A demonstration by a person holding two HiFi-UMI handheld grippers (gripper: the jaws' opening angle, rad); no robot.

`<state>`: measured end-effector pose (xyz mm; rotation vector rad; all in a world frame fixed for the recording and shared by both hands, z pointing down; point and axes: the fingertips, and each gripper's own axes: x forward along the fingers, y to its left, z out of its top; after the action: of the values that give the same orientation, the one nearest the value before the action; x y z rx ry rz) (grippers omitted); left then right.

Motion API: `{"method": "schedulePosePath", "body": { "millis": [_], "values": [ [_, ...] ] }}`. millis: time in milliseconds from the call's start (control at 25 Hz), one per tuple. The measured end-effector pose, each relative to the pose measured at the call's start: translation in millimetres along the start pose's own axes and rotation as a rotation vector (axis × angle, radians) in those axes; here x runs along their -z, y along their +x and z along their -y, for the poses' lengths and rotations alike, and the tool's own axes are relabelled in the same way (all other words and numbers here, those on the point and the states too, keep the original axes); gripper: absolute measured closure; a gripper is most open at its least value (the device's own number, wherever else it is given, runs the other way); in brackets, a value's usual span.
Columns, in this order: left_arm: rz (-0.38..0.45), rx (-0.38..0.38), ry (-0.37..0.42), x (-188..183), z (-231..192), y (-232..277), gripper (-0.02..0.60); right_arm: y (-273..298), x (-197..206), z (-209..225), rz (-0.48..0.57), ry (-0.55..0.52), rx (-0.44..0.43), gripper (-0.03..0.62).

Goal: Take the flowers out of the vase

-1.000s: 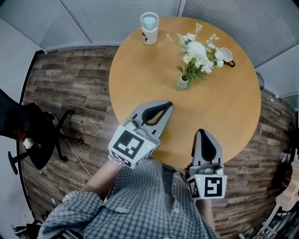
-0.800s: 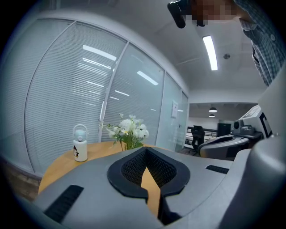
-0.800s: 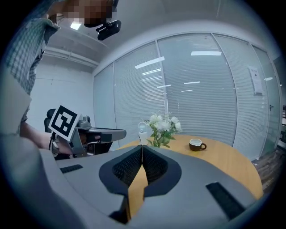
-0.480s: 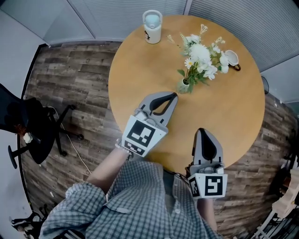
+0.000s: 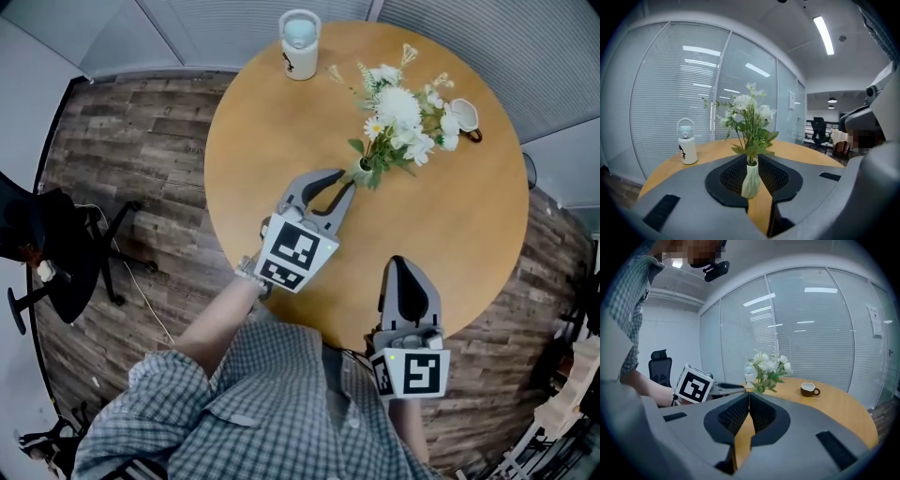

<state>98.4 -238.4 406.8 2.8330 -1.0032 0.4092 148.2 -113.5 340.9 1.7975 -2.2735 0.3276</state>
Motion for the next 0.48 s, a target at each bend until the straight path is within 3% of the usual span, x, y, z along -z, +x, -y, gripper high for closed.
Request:
{"method": "schedulePosePath", "body": {
  "millis": [480],
  "values": [
    [-0.125, 0.020, 0.086, 39.8, 8.9, 42.7, 0.367, 6.1, 8.2, 13.7, -0.033, 0.004, 0.001, 0.585]
  ]
}}
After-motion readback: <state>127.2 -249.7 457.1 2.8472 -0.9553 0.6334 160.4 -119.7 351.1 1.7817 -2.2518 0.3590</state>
